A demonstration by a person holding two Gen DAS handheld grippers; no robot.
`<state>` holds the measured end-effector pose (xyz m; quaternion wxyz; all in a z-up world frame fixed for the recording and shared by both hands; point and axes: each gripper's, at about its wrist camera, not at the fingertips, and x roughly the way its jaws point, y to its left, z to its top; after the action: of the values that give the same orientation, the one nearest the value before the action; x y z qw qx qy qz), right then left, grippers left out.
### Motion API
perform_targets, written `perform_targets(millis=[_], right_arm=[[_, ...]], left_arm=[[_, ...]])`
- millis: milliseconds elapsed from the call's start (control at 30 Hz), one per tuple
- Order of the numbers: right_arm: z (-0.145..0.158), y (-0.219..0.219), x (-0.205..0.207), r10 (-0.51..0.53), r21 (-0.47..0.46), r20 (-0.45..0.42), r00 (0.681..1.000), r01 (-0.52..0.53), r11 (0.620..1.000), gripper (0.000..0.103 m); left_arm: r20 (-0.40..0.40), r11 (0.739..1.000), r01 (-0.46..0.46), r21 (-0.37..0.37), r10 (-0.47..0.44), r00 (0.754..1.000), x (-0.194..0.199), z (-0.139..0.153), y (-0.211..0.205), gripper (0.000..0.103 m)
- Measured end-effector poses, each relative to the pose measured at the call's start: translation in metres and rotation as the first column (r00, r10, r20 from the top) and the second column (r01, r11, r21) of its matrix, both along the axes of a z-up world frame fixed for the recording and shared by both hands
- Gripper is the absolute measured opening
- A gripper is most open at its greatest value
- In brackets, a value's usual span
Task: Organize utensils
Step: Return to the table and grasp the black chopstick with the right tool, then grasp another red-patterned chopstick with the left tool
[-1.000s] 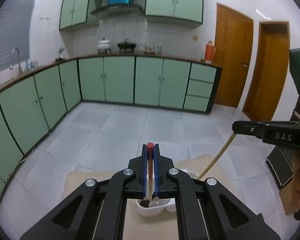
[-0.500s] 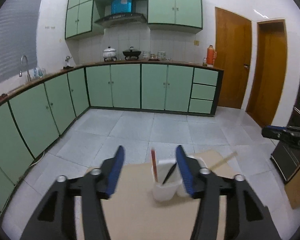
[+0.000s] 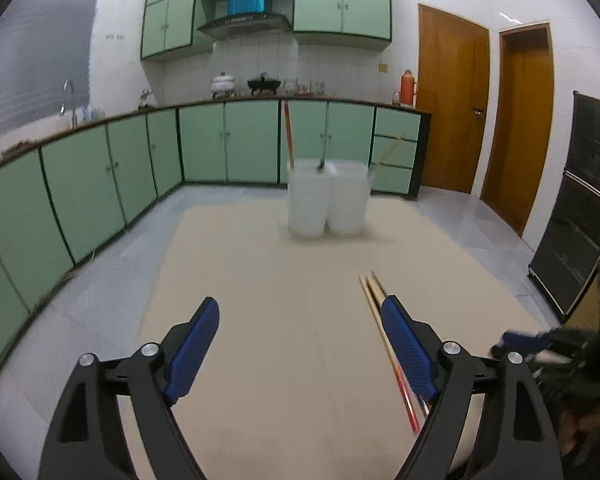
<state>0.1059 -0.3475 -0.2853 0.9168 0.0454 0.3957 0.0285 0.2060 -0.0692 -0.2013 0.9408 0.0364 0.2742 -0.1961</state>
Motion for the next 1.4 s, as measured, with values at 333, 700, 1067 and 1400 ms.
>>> perform_targets(millis=[333, 700, 1067, 1400], right_arm=[[-0.022, 0.043, -0.013, 0.083, -0.135, -0.017, 0.996, -0.084, 0.987, 0.030], [-0.022, 0.061, -0.011, 0.156, -0.122, 0.005, 0.988, -0.154, 0.980, 0.032], [-0.023, 0.037, 0.004, 0.081, -0.076, 0.019, 0.997, -0.080, 0.994, 0.008], [-0.025, -0.016, 0.004, -0.045, 0.002, 0.016, 0.999, 0.045, 0.999, 0.006]], left_arm=[[-0.092, 0.999, -0.046, 0.015, 0.047, 0.995, -0.046, -0.053, 0.015, 0.083], [-0.108, 0.998, -0.055, 0.005, 0.055, 0.993, -0.038, -0.053, 0.019, 0.083], [-0.161, 0.998, 0.031, 0.045, -0.023, 0.987, -0.031, -0.078, -0.012, 0.083], [-0.186, 0.976, 0.157, 0.149, -0.128, 0.974, -0.035, -0.101, -0.060, 0.083]])
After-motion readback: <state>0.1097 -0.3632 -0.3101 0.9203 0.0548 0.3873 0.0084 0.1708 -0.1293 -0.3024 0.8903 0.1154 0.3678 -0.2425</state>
